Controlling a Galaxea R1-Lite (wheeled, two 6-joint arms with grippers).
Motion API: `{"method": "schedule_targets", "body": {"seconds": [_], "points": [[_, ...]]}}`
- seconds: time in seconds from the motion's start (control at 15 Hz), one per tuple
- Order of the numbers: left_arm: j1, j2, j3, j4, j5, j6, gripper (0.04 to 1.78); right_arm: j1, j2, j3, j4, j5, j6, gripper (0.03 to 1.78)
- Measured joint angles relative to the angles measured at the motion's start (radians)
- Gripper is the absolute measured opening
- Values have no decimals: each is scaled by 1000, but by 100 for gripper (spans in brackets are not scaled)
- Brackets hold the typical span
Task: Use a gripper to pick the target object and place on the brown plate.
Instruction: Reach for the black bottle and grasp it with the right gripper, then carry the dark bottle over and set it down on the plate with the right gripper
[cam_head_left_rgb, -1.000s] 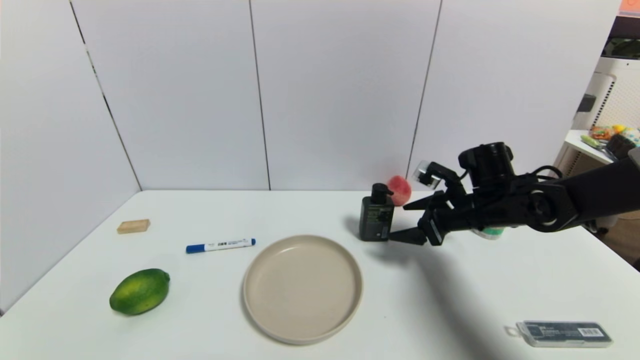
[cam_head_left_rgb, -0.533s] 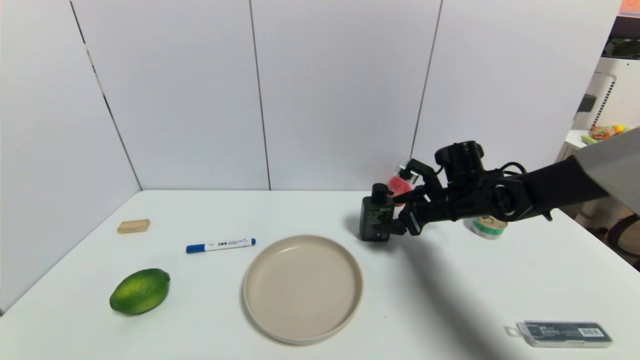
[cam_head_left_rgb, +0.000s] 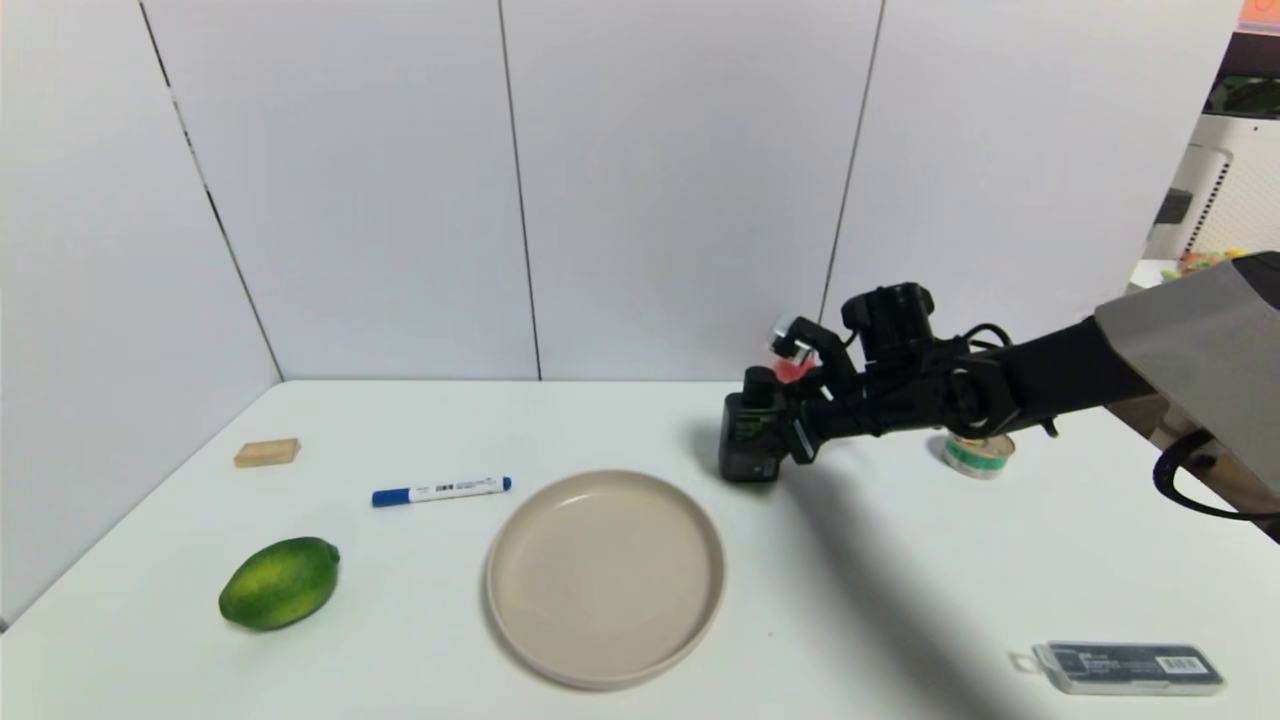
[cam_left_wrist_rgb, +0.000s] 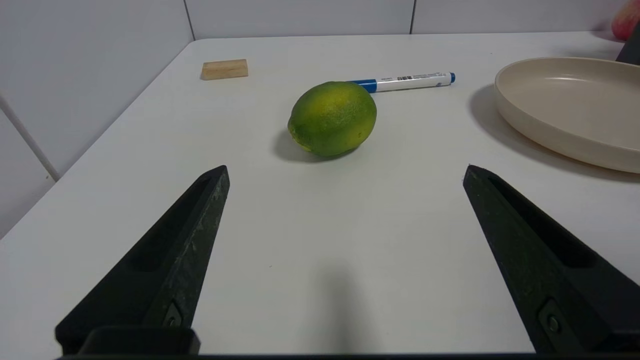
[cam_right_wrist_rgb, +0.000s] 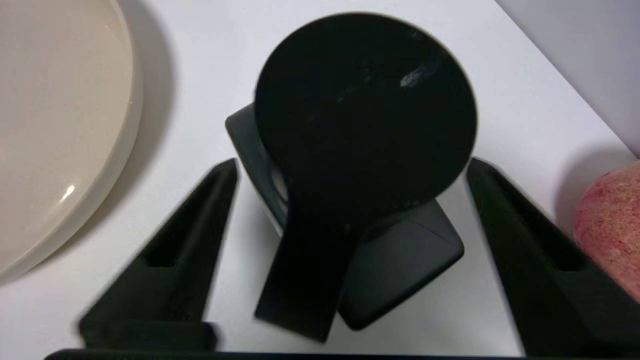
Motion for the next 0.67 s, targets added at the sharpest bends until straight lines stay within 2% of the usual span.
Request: {"method": "schedule_targets", "body": {"seconds": [0.13,0.33,0.4,0.67], "points": [[0,0,0,0,0,0,169,4,9,-9,2,1,0,113],[0,0,0,0,0,0,169,4,11,-11,14,0,0,81],[0,0,0,0,0,0,169,4,10,-8,17,0,0,63],[0,0,0,0,0,0,169,4,-19,20,44,-3,0,64]]}}
